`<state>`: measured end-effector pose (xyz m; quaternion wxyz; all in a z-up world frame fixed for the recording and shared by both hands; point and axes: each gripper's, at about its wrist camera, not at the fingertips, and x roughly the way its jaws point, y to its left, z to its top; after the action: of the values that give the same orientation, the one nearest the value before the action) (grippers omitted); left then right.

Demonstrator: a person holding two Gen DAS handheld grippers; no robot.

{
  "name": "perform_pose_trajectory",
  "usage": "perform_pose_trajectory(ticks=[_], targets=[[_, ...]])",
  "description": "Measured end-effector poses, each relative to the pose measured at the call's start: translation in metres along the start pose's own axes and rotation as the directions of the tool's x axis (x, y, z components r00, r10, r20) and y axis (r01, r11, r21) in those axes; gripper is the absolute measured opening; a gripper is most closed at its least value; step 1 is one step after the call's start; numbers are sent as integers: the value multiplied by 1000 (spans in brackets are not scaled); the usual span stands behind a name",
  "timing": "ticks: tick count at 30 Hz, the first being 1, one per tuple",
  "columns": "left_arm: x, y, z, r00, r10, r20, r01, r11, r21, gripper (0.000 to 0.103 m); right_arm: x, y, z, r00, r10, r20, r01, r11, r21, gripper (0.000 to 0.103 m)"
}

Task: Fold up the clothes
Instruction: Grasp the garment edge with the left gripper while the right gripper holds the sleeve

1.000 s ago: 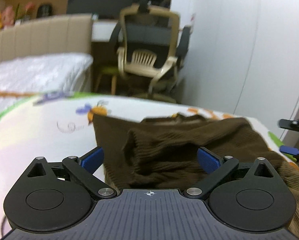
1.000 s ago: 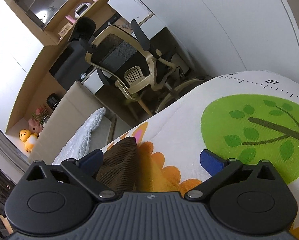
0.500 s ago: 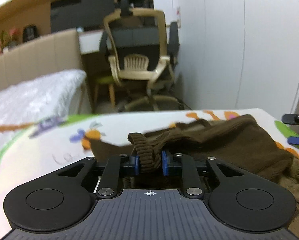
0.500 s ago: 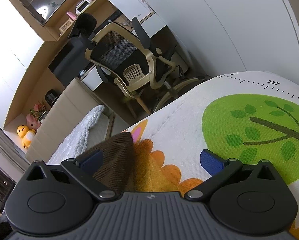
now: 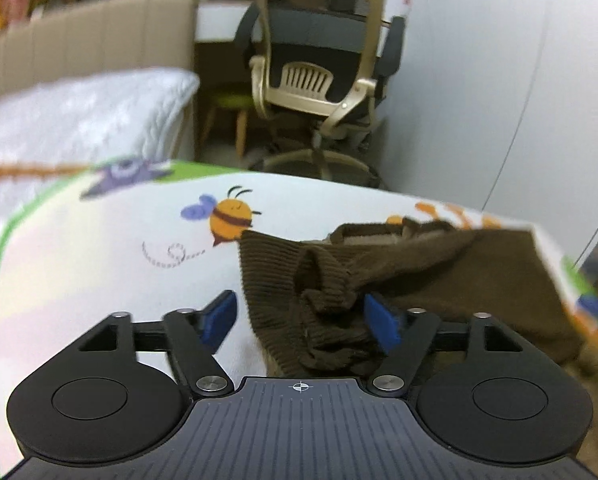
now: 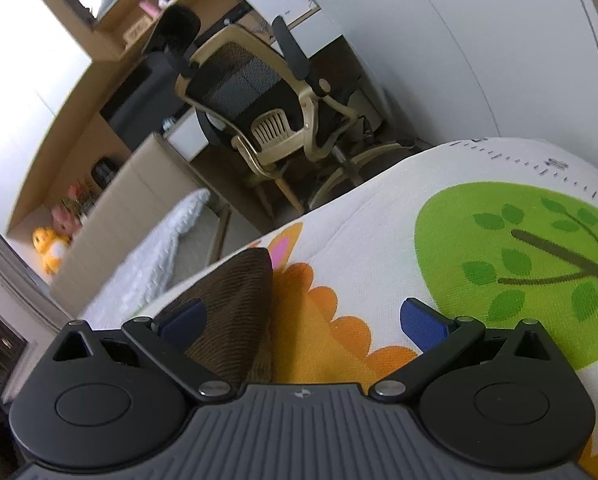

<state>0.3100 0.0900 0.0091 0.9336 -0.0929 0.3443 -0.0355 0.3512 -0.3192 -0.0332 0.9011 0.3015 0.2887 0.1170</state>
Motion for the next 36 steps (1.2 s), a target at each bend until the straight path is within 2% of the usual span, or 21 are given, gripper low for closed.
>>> perform_pose_trajectory(ticks=[2, 4, 5, 7, 11, 13, 14, 15, 17, 18, 19, 20, 21, 22, 24, 26, 30, 33, 36], targets=[[-2, 16, 5, 998, -61, -30, 58, 995, -87, 81, 0, 20, 5, 1000, 2, -13, -4, 991, -133, 99], [1, 31, 12, 990, -131, -58, 119, 977, -176, 82, 3, 43, 15, 1000, -13, -18, 8, 967, -254, 88], [4, 36, 16, 986, -155, -61, 139, 968, -210, 82, 7, 51, 22, 999, -14, -32, 4, 962, -272, 84], [16, 42, 22, 985, -161, -68, 141, 961, -236, 82, 26, 60, 39, 995, 0, -101, -26, 967, -255, 75], [34, 37, 24, 987, -144, -74, 124, 967, -224, 79, 76, 65, 52, 976, -77, -204, 26, 970, -242, 75], [40, 31, 23, 988, -132, -75, 114, 972, -206, 80, 97, 67, 48, 965, -72, -254, 19, 978, -206, 75], [43, 28, 22, 989, -126, -75, 109, 974, -197, 77, 103, 71, 42, 962, -53, -267, 1, 981, -192, 75], [47, 25, 21, 990, -120, -75, 104, 977, -188, 70, 108, 77, 36, 960, -30, -279, -25, 981, -191, 72], [53, 19, 19, 991, -108, -75, 94, 981, -170, 69, 114, 94, 21, 962, -56, -267, -16, 965, -261, 59], [56, 16, 19, 992, -102, -75, 89, 983, -161, 68, 114, 101, 16, 962, -77, -260, -6, 953, -303, 45], [59, 13, 18, 993, -96, -75, 84, 985, -152, 59, 111, 105, 13, 963, -85, -257, -6, 943, -334, 35], [62, 10, 17, 993, -90, -74, 79, 987, -143, 50, 104, 106, 15, 964, -70, -257, -21, 942, -335, 28], [65, 7, 16, 994, -84, -74, 74, 988, -134, 36, 97, 107, 17, 965, -53, -258, -37, 942, -333, 22], [61, 6, 16, 994, -93, -65, 84, 988, -127, 28, 85, 107, 22, 966, -23, -257, -62, 946, -318, 21], [42, 5, 17, 991, -132, -34, 127, 985, -116, 23, 47, 110, 28, 970, 41, -239, -118, 942, -315, 19], [17, 4, 17, 984, -180, -2, 179, 979, -102, 21, 3, 111, 20, 970, 73, -233, -156, 920, -360, 19], [-59, -3, 1, 950, -309, 45, 311, 950, -31, 21, -85, 113, 3, 965, 136, -225, -226, 863, -451, 19], [-109, -6, -32, 930, -367, 32, 367, 930, 17, 21, -125, 105, -31, 966, 90, -244, -213, 811, -545, 19], [-134, -10, -72, 941, -337, -23, 338, 938, 73, 25, -149, 92, -72, 973, -17, -231, -141, 746, -651, 19]])
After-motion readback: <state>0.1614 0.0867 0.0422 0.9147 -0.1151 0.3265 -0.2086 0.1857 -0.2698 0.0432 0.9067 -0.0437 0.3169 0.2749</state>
